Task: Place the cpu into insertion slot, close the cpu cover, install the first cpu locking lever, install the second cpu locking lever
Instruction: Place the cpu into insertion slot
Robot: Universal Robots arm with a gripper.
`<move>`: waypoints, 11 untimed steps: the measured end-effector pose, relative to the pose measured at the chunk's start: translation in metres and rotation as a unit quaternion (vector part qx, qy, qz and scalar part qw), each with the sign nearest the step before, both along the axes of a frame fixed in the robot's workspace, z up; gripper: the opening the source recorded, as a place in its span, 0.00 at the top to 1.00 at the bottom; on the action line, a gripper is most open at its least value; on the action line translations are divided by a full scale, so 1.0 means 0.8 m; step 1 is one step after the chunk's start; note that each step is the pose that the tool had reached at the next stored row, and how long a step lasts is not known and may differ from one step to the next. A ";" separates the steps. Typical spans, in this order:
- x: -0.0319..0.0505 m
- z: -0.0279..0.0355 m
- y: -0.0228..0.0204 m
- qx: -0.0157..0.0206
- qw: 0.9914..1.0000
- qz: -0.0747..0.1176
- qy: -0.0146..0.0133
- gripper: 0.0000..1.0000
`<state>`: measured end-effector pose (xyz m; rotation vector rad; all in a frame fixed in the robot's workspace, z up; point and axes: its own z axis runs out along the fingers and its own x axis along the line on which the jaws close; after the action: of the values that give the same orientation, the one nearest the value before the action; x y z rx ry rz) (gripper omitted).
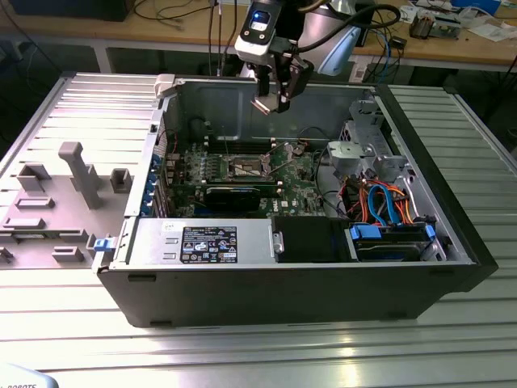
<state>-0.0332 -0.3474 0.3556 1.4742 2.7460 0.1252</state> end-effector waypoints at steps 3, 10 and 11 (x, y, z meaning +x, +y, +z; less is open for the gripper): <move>0.000 -0.0033 0.0000 0.000 0.999 -0.035 0.000 0.46; 0.000 -0.0070 0.0000 0.000 0.998 -0.069 0.000 0.46; 0.000 -0.0070 0.0000 0.000 0.998 -0.069 0.000 0.46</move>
<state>-0.0333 -0.3475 0.3500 1.6580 2.6329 0.1218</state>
